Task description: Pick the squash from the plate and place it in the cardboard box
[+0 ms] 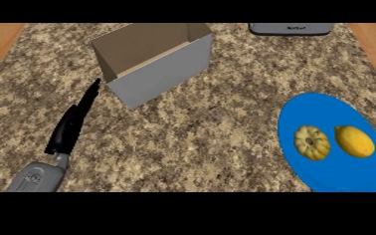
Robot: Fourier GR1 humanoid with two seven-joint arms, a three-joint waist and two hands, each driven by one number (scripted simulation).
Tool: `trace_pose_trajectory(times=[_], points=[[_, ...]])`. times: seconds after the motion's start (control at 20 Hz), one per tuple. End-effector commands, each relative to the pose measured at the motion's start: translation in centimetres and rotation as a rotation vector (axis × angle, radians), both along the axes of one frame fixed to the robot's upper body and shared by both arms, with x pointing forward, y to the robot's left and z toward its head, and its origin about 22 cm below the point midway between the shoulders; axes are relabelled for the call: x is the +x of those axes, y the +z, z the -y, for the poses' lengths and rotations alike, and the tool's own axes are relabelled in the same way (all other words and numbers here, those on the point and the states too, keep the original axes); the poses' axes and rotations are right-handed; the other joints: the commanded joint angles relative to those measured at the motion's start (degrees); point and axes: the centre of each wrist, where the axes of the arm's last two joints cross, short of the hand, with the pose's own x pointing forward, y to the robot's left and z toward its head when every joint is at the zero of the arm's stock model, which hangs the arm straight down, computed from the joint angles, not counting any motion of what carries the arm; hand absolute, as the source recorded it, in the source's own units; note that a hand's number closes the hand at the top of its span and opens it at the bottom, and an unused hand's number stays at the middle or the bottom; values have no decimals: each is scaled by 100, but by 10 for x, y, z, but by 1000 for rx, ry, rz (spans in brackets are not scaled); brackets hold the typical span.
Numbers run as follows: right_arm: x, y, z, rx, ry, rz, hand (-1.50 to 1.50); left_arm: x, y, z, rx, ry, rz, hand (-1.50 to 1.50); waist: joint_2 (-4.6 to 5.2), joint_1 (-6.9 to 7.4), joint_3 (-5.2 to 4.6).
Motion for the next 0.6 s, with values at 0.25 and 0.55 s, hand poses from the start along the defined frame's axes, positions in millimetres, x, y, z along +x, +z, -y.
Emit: trace_pose_trajectory(times=[0.25,0.55], points=[[36,-8,-20,5,-3,-115,-150,6,3,7,-12,-8,-11,0,-21,-39,8],[73,-37,-23,-30,-3,-93,-150,0,-13,19,6,7,-6,0,-16,-32,9]])
